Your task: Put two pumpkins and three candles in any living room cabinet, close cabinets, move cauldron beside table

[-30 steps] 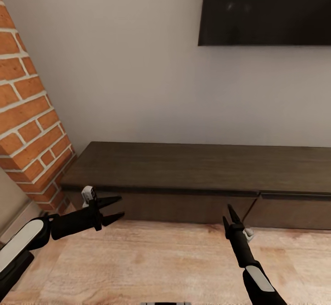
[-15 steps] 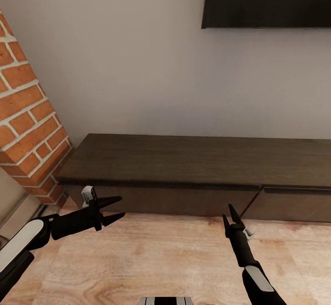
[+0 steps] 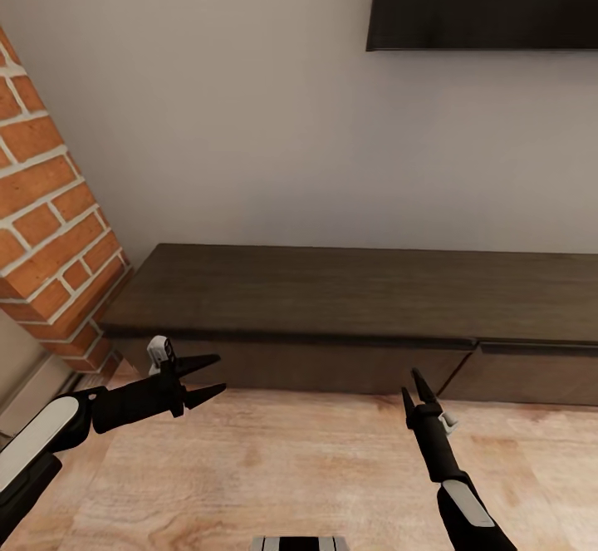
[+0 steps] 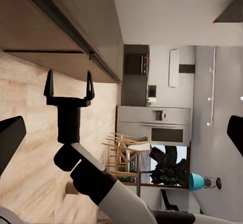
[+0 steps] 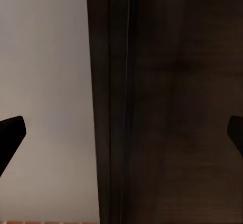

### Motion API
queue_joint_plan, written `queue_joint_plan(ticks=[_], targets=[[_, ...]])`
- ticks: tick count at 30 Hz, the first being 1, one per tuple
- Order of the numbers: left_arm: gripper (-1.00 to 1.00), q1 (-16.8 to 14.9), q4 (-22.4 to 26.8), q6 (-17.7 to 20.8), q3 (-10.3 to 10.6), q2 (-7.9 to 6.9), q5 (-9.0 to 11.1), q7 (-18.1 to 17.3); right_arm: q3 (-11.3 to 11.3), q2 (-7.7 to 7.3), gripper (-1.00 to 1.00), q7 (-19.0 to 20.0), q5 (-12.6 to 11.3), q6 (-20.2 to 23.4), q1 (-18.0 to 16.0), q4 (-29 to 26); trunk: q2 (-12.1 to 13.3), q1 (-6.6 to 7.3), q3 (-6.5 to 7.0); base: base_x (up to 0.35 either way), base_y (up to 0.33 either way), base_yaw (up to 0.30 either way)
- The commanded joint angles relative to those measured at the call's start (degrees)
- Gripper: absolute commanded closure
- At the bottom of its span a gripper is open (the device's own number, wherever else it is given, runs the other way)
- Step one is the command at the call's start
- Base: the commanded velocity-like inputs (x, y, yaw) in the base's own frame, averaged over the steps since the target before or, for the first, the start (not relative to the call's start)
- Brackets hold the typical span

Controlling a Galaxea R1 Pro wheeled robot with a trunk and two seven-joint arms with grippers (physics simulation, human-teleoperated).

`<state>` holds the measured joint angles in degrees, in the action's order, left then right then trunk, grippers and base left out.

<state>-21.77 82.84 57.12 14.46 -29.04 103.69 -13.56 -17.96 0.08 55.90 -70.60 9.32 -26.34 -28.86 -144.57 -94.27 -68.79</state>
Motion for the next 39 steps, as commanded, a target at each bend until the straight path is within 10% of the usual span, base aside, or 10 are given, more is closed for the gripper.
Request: queue_joint_plan(ticks=[1,39], targets=[[-1.00,-0.05,-0.04,0.01,0.11,-0.05,-0.44,-0.59,-0.07,0.01,-1.00,0.18,-0.42,0.60,-0.03,0.03,-0.02,-0.01,-0.04,0.116,0.016,0.000],[-1.00,-0.04,-0.04,0.01,0.13,-0.09,-0.42,-0.59,0.03,0.01,-1.00,0.22,-0.42,0.56,-0.03,0.03,-0.02,-0.01,-0.04,0.080,0.001,0.000]])
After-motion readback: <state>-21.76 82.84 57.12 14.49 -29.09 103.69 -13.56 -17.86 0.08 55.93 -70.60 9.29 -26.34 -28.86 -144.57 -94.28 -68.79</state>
